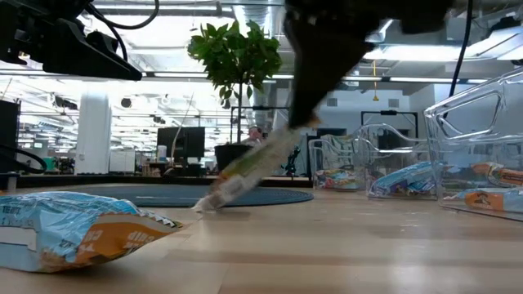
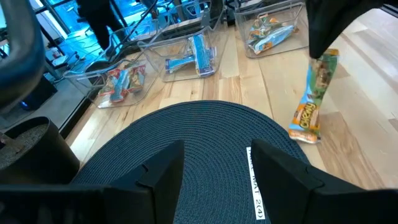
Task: Pick and place Granola Bars by type
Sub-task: Put the yellow granola bar into the bottom transparent bin
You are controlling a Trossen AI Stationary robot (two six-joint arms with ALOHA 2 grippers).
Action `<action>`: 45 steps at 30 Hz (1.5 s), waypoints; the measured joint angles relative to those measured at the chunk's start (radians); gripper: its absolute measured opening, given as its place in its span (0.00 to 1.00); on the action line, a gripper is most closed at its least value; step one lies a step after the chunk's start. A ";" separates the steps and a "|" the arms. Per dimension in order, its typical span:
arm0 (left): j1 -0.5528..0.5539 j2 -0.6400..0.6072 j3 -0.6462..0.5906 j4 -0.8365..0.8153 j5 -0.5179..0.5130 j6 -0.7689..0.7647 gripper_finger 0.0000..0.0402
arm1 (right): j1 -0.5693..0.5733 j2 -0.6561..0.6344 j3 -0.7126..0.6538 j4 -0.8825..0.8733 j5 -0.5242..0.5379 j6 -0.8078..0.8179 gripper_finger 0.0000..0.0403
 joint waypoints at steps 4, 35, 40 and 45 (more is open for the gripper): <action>0.000 0.000 0.000 0.001 0.000 0.000 0.46 | 0.000 -0.001 -0.031 -0.001 -0.085 0.061 0.00; 0.000 0.000 0.000 0.002 0.000 0.000 0.45 | -0.080 -0.005 -0.189 0.060 -0.236 0.195 0.38; 0.000 0.000 0.000 0.003 0.000 0.000 0.45 | -0.074 -0.008 -0.189 0.056 -0.211 0.187 0.51; 0.000 0.000 0.000 0.003 0.000 0.000 0.45 | -0.075 -0.008 -0.188 0.052 -0.210 0.179 0.58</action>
